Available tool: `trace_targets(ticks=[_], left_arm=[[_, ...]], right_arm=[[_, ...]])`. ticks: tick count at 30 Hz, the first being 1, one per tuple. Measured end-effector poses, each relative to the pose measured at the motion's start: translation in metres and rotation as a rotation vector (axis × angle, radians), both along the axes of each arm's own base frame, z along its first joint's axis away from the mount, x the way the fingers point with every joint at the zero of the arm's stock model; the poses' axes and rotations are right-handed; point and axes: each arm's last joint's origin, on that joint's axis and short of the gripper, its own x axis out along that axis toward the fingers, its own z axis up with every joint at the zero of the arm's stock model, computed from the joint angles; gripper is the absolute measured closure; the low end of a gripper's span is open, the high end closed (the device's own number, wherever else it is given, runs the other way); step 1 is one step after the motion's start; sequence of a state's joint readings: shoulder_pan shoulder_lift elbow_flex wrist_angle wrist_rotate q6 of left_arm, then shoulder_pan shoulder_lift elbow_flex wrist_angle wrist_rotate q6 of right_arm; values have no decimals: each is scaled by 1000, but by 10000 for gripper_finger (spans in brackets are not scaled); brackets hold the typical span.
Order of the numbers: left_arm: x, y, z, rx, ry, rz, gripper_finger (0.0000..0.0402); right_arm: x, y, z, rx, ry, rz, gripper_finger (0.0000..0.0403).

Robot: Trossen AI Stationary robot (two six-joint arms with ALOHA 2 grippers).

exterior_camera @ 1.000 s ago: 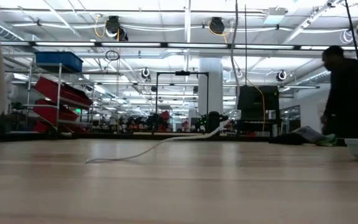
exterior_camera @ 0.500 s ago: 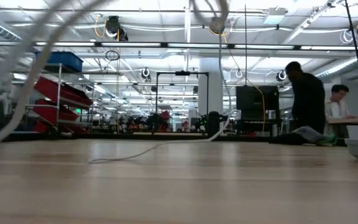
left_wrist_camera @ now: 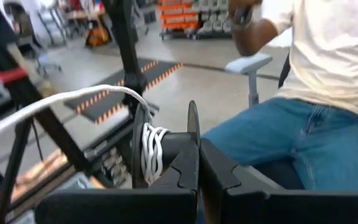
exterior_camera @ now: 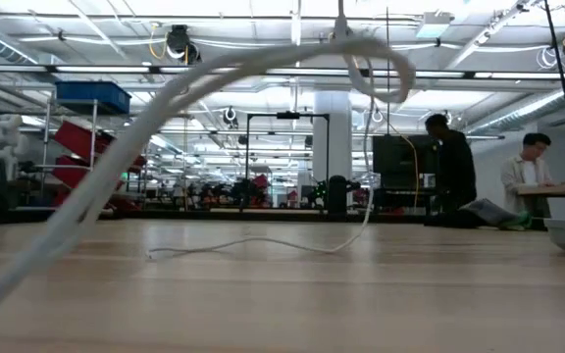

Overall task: Coil cords
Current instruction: Coil the white cable wire onto the spool

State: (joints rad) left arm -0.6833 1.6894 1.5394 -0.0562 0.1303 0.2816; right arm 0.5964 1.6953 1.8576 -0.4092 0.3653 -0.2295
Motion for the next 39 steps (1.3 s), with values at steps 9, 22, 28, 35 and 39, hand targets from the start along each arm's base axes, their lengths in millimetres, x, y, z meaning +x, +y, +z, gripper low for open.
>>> trace_targets(ticks=[9, 22, 28, 35, 39], left_arm=[[-4, -7, 10, -30, -131, -56, 400], [-14, -18, 22, -71, -268, -153, 400], [-22, -26, 26, -67, -352, -192, 400], [-23, -27, 26, -44, -383, -197, 400], [-19, -23, 27, -44, -391, -179, 400]], right_arm=[[22, 14, -30, -1, 81, -13, 403], [29, 25, -50, 53, 167, -5, 403], [33, 32, -60, 89, 206, 10, 403], [40, 41, -76, 105, 252, 23, 403], [44, 48, -85, 122, 277, 40, 403]])
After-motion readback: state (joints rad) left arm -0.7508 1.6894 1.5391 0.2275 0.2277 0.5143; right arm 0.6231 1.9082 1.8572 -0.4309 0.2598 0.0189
